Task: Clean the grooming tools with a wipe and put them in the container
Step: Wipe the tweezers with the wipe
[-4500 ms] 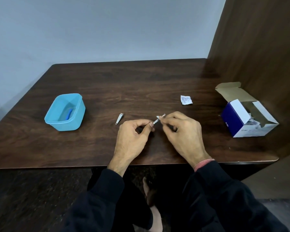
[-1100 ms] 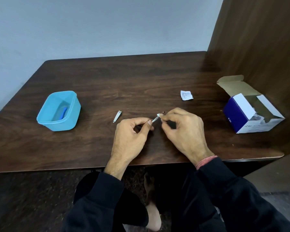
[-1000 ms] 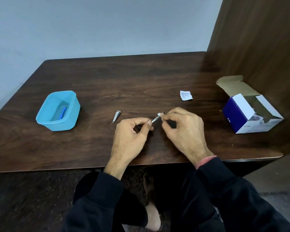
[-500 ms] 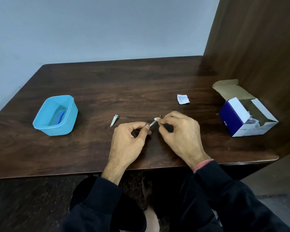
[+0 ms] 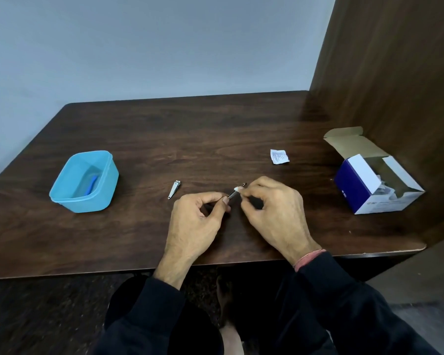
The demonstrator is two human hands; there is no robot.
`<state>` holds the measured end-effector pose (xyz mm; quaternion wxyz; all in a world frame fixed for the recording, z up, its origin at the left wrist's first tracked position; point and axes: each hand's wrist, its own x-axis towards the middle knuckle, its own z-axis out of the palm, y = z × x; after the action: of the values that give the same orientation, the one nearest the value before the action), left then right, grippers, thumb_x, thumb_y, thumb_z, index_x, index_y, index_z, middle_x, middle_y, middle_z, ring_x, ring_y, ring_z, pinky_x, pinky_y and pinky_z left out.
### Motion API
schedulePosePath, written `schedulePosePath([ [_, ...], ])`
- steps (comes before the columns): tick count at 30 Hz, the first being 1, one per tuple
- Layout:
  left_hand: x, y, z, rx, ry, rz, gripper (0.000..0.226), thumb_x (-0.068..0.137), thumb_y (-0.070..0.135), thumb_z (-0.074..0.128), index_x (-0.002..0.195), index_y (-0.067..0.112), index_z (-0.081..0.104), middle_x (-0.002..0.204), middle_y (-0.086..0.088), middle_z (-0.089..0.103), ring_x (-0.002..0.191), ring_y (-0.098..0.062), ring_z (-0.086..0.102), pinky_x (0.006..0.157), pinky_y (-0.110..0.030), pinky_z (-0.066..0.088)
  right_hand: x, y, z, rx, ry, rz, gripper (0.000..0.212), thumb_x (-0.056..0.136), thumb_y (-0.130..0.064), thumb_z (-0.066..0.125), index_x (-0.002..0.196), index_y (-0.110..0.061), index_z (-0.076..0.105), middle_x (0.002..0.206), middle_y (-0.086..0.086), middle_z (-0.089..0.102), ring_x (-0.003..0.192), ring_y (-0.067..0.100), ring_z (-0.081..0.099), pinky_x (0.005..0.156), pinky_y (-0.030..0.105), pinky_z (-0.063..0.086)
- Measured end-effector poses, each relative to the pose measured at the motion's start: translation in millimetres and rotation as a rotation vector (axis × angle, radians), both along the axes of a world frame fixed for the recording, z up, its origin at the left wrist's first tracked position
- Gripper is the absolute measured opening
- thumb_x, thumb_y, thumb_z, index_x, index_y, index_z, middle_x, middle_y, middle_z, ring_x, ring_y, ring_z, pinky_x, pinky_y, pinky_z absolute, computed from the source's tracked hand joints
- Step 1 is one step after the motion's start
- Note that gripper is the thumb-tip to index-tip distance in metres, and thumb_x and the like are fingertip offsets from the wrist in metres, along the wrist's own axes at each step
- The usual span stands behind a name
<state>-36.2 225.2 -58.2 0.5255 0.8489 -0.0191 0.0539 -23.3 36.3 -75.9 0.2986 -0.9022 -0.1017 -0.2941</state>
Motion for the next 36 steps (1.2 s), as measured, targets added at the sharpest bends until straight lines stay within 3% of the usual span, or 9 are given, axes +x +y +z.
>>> schedulePosePath([
  [14, 1.9, 0.3, -0.3, -0.009, -0.005, 0.003, 0.024, 0.106, 0.024, 0.076, 0.085, 0.029, 0.086, 0.056, 0.024, 0.066, 0.043, 0.005, 0.048, 0.051, -0.010, 0.033, -0.4, -0.8, -1.0, 0.012, 0.015, 0.032, 0.006, 0.091, -0.022, 0.086, 0.095, -0.026, 0.088, 0.096, -0.015, 0.076, 0.084, 0.005, 0.073, 0.070, 0.035, 0.062],
  [17, 2.6, 0.8, -2.1, -0.019, 0.014, -0.005, 0.024, 0.107, 0.027, 0.076, 0.085, 0.030, 0.086, 0.054, 0.023, 0.064, 0.043, 0.001, 0.046, 0.050, -0.015, 0.035, 1.3, -0.9, -0.7, 0.047, 0.026, -0.015, 0.008, 0.090, -0.021, 0.087, 0.095, -0.027, 0.088, 0.096, -0.016, 0.076, 0.082, 0.005, 0.072, 0.070, 0.034, 0.062],
  [22, 4.7, 2.6, -4.6, -0.039, 0.024, 0.011, 0.021, 0.107, 0.029, 0.075, 0.090, 0.033, 0.086, 0.076, 0.018, 0.080, 0.050, -0.008, 0.050, 0.052, -0.027, 0.044, 0.2, 0.1, -1.3, 0.029, 0.019, 0.053, 0.010, 0.093, -0.022, 0.086, 0.101, -0.028, 0.089, 0.097, -0.017, 0.075, 0.085, 0.003, 0.073, 0.071, 0.033, 0.062],
  [28, 4.5, 2.1, -6.1, -0.064, 0.024, 0.024, 0.021, 0.107, 0.030, 0.074, 0.090, 0.033, 0.086, 0.082, 0.016, 0.082, 0.053, -0.011, 0.053, 0.055, -0.030, 0.047, 0.1, 0.3, -3.9, -0.005, 0.014, 0.037, 0.016, 0.095, -0.022, 0.085, 0.108, -0.029, 0.089, 0.098, -0.017, 0.073, 0.079, -0.001, 0.064, 0.069, 0.025, 0.058],
  [30, 4.7, 2.7, -5.7, -0.059, 0.018, 0.026, 0.021, 0.107, 0.030, 0.074, 0.090, 0.033, 0.086, 0.078, 0.019, 0.081, 0.053, -0.010, 0.053, 0.055, -0.031, 0.048, 0.2, 0.7, -4.3, -0.014, 0.009, 0.045, 0.016, 0.094, -0.022, 0.085, 0.108, -0.030, 0.089, 0.098, -0.017, 0.073, 0.077, -0.002, 0.058, 0.068, 0.023, 0.056],
  [33, 3.0, 0.8, -5.1, -0.060, 0.028, 0.025, 0.023, 0.108, 0.030, 0.074, 0.088, 0.031, 0.085, 0.056, 0.023, 0.067, 0.044, -0.004, 0.045, 0.050, -0.021, 0.038, 3.9, -0.1, -5.1, 0.016, 0.014, -0.038, 0.016, 0.094, -0.023, 0.086, 0.107, -0.031, 0.089, 0.097, -0.016, 0.073, 0.070, -0.003, 0.048, 0.065, 0.025, 0.055],
  [36, 2.7, 0.8, -4.7, -0.073, 0.021, 0.035, 0.022, 0.107, 0.029, 0.075, 0.087, 0.031, 0.086, 0.061, 0.022, 0.070, 0.047, -0.004, 0.047, 0.053, -0.023, 0.040, 2.9, 0.5, -6.4, -0.002, 0.018, 0.003, 0.017, 0.094, -0.022, 0.085, 0.108, -0.030, 0.088, 0.097, -0.016, 0.072, 0.070, -0.003, 0.047, 0.064, 0.025, 0.056],
])
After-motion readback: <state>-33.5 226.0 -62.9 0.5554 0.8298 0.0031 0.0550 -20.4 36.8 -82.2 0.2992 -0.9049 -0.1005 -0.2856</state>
